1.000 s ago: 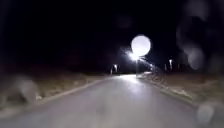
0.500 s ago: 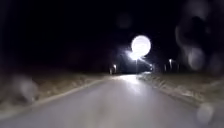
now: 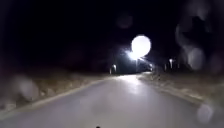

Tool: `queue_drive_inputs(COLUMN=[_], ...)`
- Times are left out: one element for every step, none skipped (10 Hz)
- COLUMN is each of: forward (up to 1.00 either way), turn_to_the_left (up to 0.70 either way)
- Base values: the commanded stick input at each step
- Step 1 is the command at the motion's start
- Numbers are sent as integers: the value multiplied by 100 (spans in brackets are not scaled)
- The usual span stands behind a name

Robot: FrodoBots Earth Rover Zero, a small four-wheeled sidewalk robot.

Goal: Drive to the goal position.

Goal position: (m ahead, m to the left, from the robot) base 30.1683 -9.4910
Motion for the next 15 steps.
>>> queue_drive_inputs(forward=[85,85,85,89,95,100,100,100,100,100,100,100,100,100,100], turn_to_the_left=[2,2,2,1,1,0,0,0,2,2,2,2,2,1,1])
